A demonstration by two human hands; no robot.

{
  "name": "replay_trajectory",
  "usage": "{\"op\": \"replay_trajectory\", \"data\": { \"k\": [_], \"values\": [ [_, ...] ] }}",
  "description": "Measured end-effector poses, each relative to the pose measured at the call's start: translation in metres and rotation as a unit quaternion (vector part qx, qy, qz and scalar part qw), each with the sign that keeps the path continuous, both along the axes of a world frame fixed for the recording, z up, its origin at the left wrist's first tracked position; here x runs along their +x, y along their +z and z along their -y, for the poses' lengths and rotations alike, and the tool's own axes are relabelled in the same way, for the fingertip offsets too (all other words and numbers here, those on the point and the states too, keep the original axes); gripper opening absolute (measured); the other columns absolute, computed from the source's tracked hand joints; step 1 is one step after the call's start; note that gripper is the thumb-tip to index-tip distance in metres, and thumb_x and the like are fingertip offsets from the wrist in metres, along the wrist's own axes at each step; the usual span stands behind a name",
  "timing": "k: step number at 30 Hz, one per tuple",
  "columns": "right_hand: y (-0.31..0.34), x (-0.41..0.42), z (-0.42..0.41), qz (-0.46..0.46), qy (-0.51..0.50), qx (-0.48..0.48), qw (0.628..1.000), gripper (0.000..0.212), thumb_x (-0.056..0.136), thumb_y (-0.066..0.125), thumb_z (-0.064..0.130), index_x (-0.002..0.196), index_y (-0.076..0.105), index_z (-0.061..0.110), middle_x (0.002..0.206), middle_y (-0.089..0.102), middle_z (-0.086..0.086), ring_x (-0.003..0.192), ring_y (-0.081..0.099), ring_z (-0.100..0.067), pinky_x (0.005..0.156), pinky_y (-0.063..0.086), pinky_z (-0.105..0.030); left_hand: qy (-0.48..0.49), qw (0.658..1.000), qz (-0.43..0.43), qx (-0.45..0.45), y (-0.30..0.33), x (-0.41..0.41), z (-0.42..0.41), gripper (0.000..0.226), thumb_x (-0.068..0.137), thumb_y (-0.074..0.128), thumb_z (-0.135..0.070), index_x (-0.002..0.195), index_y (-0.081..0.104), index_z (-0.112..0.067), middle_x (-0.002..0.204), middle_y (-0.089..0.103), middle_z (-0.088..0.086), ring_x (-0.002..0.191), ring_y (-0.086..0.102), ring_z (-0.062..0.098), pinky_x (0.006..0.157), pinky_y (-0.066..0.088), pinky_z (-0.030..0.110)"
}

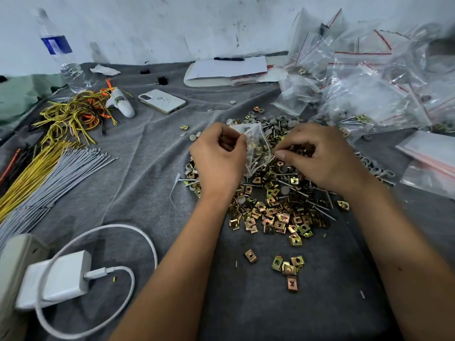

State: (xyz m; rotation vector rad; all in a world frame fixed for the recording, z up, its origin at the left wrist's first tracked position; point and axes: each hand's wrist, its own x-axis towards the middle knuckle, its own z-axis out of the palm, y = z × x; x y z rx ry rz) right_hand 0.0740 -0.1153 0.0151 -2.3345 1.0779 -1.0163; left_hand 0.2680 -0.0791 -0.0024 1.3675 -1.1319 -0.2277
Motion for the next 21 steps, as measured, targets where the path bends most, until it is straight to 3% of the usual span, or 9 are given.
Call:
{"op": "replay_trajectory", "data": {
  "k": [2, 9, 14, 18, 21],
  "values": [
    [0.0, 0.002, -0.001, 0.029, -0.002, -0.007, 1.0, 0.011, 0.087, 0.08, 0.021, 0.098, 0.082, 0.019, 0.091, 0.07, 0.011, 0.086, 0.064, -0.002, 0.078, 0.048, -0.026, -0.001, 1.0, 0.005, 0.001, -0.001, -0.001, 0.0, 0.018, 0.084, 0.079, -0.008, 0.073, 0.069, -0.018, 0.062, 0.063, -0.012, 0.056, 0.058, 0.0, 0.054, 0.043, 0.011],
    [0.001, 0.015, -0.009, 0.132, -0.011, -0.037, 0.99, 0.012, 0.089, 0.079, 0.015, 0.101, 0.081, 0.015, 0.093, 0.075, 0.007, 0.089, 0.071, -0.007, 0.079, 0.058, -0.031, -0.007, 1.0, 0.028, -0.001, 0.0, -0.003, -0.002, 0.022, 0.084, 0.079, -0.008, 0.073, 0.066, -0.022, 0.064, 0.064, -0.011, 0.058, 0.061, 0.003, 0.054, 0.046, 0.012],
    [-0.004, 0.023, -0.014, 0.09, -0.029, -0.008, 0.995, 0.018, 0.084, 0.083, 0.016, 0.101, 0.08, 0.022, 0.092, 0.074, 0.016, 0.086, 0.071, 0.002, 0.081, 0.06, -0.026, 0.0, 1.0, 0.03, -0.006, -0.001, -0.003, -0.001, 0.015, 0.085, 0.079, -0.008, 0.075, 0.069, -0.016, 0.065, 0.065, -0.01, 0.06, 0.062, 0.003, 0.056, 0.045, 0.01],
    [-0.004, 0.022, -0.011, 0.14, -0.066, -0.008, 0.988, 0.015, 0.084, 0.083, 0.012, 0.096, 0.078, 0.019, 0.086, 0.074, 0.012, 0.08, 0.071, -0.005, 0.071, 0.062, -0.031, 0.006, 1.0, 0.006, -0.014, -0.001, -0.001, -0.001, 0.016, 0.085, 0.079, -0.007, 0.075, 0.069, -0.016, 0.062, 0.062, -0.013, 0.056, 0.059, -0.002, 0.053, 0.042, 0.009],
    [-0.004, 0.02, -0.01, 0.153, -0.093, -0.031, 0.983, 0.014, 0.086, 0.082, 0.016, 0.093, 0.074, 0.024, 0.084, 0.071, 0.014, 0.077, 0.069, -0.003, 0.068, 0.058, -0.023, 0.009, 1.0, -0.019, -0.016, -0.001, 0.001, 0.0, 0.018, 0.084, 0.079, -0.006, 0.074, 0.069, -0.016, 0.058, 0.06, -0.015, 0.054, 0.056, -0.003, 0.052, 0.041, 0.009]
  ]
}}
